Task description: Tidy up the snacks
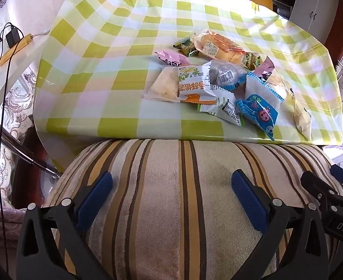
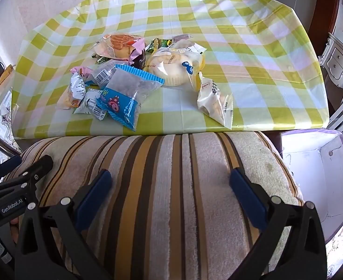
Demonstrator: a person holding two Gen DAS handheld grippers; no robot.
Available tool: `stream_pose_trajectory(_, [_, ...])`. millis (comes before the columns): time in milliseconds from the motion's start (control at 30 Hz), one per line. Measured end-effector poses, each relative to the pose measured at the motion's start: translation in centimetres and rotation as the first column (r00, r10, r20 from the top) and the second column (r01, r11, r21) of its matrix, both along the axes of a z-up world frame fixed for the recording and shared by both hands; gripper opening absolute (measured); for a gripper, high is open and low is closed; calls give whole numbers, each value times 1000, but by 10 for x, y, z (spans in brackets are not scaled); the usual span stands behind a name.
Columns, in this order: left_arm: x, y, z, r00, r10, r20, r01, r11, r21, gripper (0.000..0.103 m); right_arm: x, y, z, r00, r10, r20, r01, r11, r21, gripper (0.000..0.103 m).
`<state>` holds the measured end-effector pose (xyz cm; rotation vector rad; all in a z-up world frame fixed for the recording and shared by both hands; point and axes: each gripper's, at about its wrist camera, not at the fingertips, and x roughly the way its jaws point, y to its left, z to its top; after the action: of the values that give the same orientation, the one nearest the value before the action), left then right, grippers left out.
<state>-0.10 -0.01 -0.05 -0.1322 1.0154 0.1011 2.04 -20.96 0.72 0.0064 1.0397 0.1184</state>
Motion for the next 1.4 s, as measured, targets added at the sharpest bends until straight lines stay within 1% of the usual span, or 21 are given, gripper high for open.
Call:
stream_pose_trajectory(67, [-2,2,1,1000,8,13,-8,1000,-12,99,-1,-2,0,1000,0,0,0,1000,0,102])
stream_pose_trajectory(167, [-1,0,1,1000,5,15,-5,1000,-1,99,-1,-3,0,1000,-1,1,1,1000,0,102])
stream_pose_trajectory(333, [0,1,1,1000,4,22,-4,1000,-12,99,-3,-6,-1,1000,-5,23,4,1000,9,102])
stream_pose_trajectory(533, [1,0,0,1000,4,16,-4,1000,-2,99,-4,-2,-2,1000,-5,28,5,1000,6,102])
stream_pose_trajectory(1400, [0,-1,0,1000,4,17,-4,1000,-1,99,-3,-2,-1,1000,-5,28,5,1000,8,102])
